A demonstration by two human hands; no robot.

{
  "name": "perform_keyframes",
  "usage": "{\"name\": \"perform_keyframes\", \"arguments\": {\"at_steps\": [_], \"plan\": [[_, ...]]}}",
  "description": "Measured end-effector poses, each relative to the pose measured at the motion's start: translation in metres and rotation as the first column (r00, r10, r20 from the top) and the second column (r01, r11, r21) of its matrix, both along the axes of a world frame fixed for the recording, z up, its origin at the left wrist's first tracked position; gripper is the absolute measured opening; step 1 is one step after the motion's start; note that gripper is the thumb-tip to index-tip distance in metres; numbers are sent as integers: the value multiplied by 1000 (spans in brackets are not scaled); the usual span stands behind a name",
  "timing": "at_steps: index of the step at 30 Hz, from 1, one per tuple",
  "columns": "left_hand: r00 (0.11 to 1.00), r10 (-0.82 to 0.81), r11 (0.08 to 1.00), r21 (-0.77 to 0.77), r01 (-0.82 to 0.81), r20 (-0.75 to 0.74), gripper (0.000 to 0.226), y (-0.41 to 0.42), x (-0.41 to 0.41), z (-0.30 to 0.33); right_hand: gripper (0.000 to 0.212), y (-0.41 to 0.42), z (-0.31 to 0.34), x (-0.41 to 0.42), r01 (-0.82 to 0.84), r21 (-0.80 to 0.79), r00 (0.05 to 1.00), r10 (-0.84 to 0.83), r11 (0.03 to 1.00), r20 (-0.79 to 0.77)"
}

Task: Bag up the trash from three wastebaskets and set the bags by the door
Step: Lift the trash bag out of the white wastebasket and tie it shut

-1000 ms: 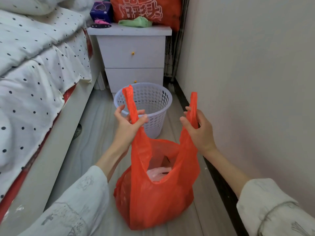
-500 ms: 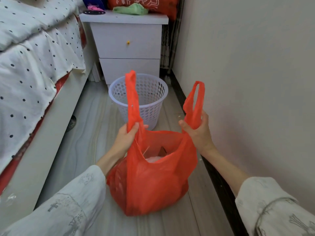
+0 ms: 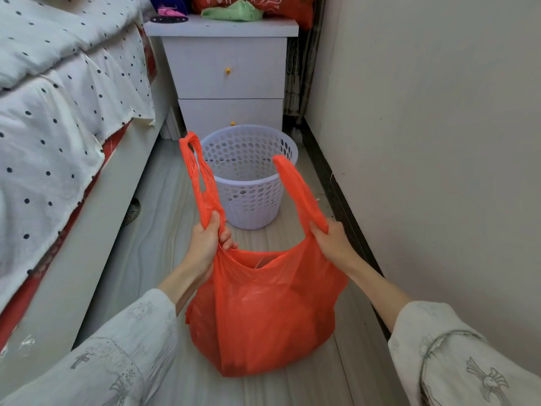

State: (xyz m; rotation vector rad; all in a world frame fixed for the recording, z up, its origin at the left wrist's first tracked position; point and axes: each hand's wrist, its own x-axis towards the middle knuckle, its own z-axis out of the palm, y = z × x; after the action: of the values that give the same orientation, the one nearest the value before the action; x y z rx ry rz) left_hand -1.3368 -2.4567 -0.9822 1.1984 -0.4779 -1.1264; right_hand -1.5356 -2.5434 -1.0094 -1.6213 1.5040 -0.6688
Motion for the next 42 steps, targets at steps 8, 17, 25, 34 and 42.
{"name": "perform_keyframes", "arguments": {"at_steps": [8,17,25,34,42], "plan": [[910,173,983,13,-182,-376,35,-8,11,-7,51,13,31,14,-93,468,450,-382,879,807],[944,13,996,90,17,-329,38,-11,16,-7,42,13,29,20,-150,407,531,-274,901,802],[938,-124,984,79,158,-324,29,-6,22,-4,46,15,30,27,-178,501,455,-381,847,805],[920,-112,982,100,160,-375,31,0,22,-16,40,15,22,14,-315,584,433,-435,748,790],[982,-158,971,165,173,-100,31,-1,19,-14,33,25,20,26,-270,642,699,-313,718,643]]}}
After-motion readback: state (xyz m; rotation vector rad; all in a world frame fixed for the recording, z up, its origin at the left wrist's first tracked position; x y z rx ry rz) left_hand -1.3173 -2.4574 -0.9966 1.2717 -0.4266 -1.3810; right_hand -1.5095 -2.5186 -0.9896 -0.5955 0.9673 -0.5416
